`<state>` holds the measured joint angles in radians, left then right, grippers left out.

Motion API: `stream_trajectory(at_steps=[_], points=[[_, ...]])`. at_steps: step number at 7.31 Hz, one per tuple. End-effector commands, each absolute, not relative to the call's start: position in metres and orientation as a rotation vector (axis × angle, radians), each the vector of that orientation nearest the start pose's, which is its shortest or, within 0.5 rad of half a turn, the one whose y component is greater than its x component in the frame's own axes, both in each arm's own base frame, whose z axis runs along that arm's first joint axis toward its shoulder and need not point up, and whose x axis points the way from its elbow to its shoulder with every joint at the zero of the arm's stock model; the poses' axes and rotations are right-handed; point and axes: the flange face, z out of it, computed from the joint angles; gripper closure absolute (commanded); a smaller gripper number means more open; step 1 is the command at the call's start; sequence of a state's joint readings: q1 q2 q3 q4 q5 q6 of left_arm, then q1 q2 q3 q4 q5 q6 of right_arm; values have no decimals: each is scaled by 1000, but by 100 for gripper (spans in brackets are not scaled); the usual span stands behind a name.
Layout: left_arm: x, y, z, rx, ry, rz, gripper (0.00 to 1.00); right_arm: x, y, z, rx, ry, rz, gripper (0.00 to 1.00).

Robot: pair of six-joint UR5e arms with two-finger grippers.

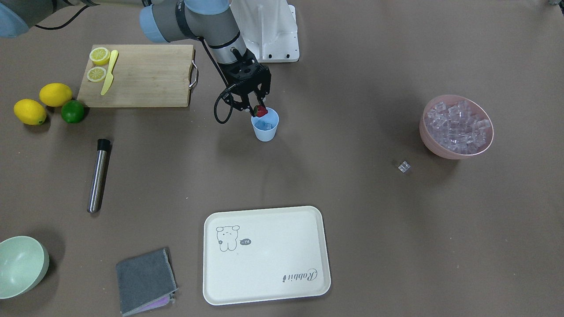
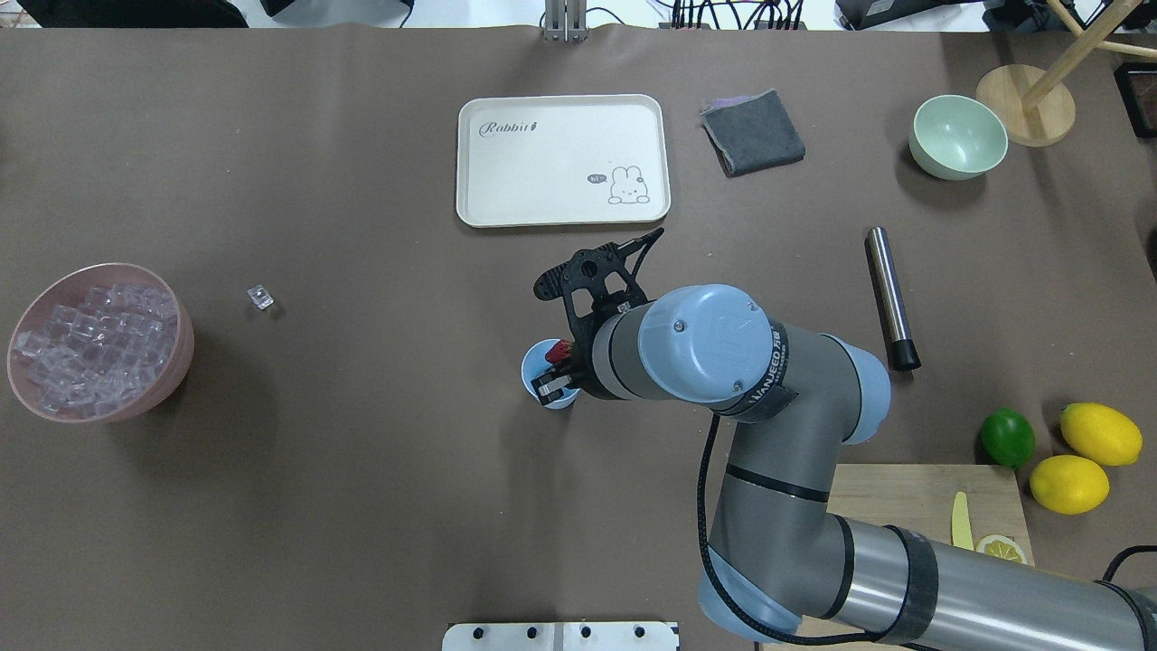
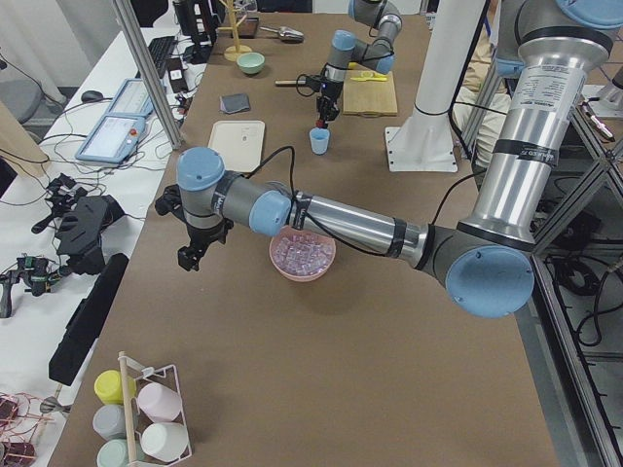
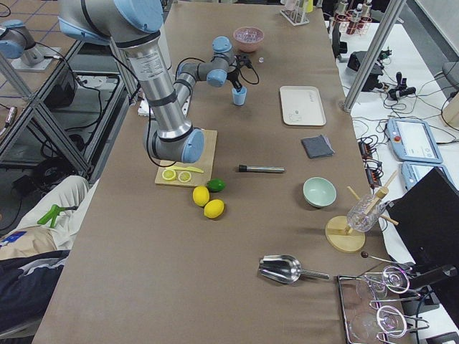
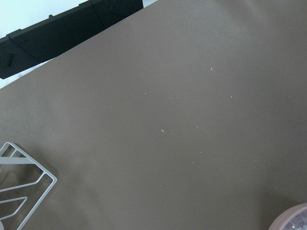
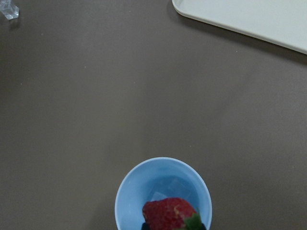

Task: Mash ice and strawberries in cup
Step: 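Carry the strawberry with the right gripper over the blue cup, then open the right gripper to drop the strawberry into the cup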

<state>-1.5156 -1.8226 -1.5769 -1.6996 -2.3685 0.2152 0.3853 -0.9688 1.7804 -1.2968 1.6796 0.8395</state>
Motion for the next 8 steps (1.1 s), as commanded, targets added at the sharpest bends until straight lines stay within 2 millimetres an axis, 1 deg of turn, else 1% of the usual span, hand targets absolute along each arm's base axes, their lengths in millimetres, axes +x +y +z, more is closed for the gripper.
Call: stream_trajectory(at_steps=[1,2,3,4,5,6,7,8], points=[[-29,-605,505,425,761,406,3,-554,-356,189,494,-972,-372,41],[-29,-604,506,423,761,406,3,-554,-356,189,494,-972,-372,7],[-29,-605,508,420,762,405,3,-554,-356,186,496,-976,-372,1],[-29,-605,508,420,762,405,3,-552,-355,184,499,-979,-372,1],[-29,-605,508,420,762,405,3,-547,-360,180,509,-985,-364,1],[-29,-607,505,422,762,405,3,-531,-382,187,509,-971,-335,0],[-29,-608,504,423,760,404,3,-498,-425,196,488,-963,-302,0],[-29,-608,502,427,760,405,3,-454,-468,210,428,-980,-318,0]])
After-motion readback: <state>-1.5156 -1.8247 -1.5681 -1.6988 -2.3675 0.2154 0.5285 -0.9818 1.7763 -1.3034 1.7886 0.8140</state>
